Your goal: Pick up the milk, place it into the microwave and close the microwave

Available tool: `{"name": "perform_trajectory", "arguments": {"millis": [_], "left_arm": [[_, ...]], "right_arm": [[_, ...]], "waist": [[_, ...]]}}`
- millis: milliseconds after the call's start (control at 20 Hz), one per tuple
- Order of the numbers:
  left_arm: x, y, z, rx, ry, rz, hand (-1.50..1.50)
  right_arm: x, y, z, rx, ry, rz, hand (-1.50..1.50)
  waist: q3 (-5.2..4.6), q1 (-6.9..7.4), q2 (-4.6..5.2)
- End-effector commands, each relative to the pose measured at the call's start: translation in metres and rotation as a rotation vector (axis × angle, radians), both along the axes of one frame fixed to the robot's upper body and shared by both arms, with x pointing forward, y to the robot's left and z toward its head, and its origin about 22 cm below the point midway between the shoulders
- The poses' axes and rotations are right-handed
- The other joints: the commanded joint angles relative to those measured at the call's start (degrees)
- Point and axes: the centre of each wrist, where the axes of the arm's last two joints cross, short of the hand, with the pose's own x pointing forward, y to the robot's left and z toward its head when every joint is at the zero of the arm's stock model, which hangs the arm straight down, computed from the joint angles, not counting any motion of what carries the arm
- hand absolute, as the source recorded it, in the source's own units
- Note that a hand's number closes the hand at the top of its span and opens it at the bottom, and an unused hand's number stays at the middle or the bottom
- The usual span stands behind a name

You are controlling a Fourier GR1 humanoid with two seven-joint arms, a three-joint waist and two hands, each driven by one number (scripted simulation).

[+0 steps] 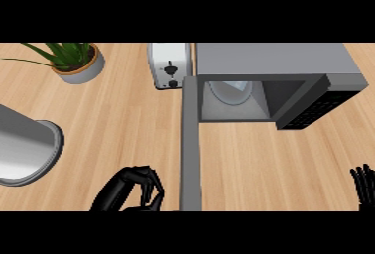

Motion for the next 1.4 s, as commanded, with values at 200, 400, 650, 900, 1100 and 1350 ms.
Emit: {"name": "perform_trajectory", "arguments": {"millis": [200,400,650,900,1100,1350], "left_arm": [[0.032,-0.054,0.001,0.245,0.121,-0.289,1.5],[0.041,-0.077,-0.022,0.342,0.195,-0.433,1.5],[0.006,-0.115,-0.044,0.353,0.158,-0.508,1.5],[0.013,-0.147,-0.034,0.289,0.07,-0.507,1.5],[-0.003,-0.161,-0.033,0.203,0.06,-0.474,1.5],[0.009,-0.172,-0.021,0.186,0.029,-0.403,-1.5]], "right_arm": [[-0.015,-0.033,0.012,0.017,-0.014,0.033,-1.5],[-0.001,-0.013,0.012,0.021,-0.036,0.05,-1.5],[0.009,-0.037,0.03,0.041,-0.07,0.069,-1.5],[-0.003,-0.033,0.028,0.04,-0.111,0.151,-1.5],[0.026,-0.028,0.05,0.032,-0.136,0.212,-1.5],[0.032,-0.017,0.061,0.018,-0.167,0.241,-1.5]], "waist": [[0.08,-0.71,0.11],[-0.03,-1.3,0.26],[0.0,-0.45,0.11],[-0.02,-1.85,0.33],[-0.13,-3.05,0.54],[-0.23,-5.14,0.85]]}}
